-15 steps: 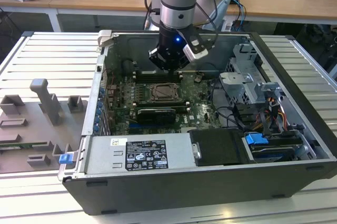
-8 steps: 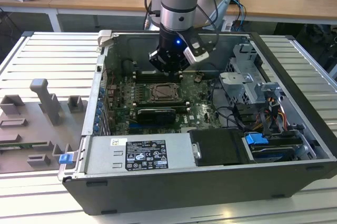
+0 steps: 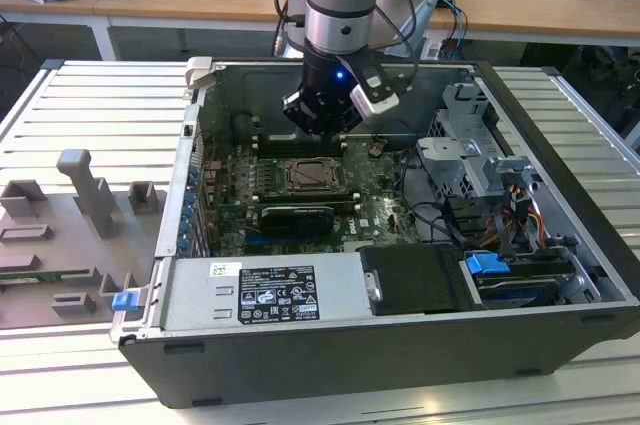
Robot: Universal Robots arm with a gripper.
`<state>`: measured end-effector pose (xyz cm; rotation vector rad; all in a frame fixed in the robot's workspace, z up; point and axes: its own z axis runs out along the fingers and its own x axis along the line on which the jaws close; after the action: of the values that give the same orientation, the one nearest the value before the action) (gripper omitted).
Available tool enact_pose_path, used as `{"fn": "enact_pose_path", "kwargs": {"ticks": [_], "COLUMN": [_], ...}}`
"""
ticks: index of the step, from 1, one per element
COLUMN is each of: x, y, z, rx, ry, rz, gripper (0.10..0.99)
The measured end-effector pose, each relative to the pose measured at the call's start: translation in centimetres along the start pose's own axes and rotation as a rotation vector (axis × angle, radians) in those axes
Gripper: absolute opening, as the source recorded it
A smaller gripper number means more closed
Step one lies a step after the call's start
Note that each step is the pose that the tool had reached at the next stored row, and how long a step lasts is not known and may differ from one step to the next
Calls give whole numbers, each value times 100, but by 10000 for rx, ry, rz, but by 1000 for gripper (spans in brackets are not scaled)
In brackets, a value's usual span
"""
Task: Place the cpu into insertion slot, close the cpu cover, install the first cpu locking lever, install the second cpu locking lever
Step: 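Install the second cpu locking lever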
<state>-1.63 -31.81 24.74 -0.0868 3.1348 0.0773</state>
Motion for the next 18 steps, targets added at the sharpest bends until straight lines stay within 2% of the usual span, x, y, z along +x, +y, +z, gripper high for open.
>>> {"fn": "enact_pose_path", "kwargs": {"ticks": [3,18], "x": [4,8], "y": [-58,-139], "z": [-1,14], "rx": [0,1], "ry": [0,0], "rz": [1,2], "gripper": [106,106]}}
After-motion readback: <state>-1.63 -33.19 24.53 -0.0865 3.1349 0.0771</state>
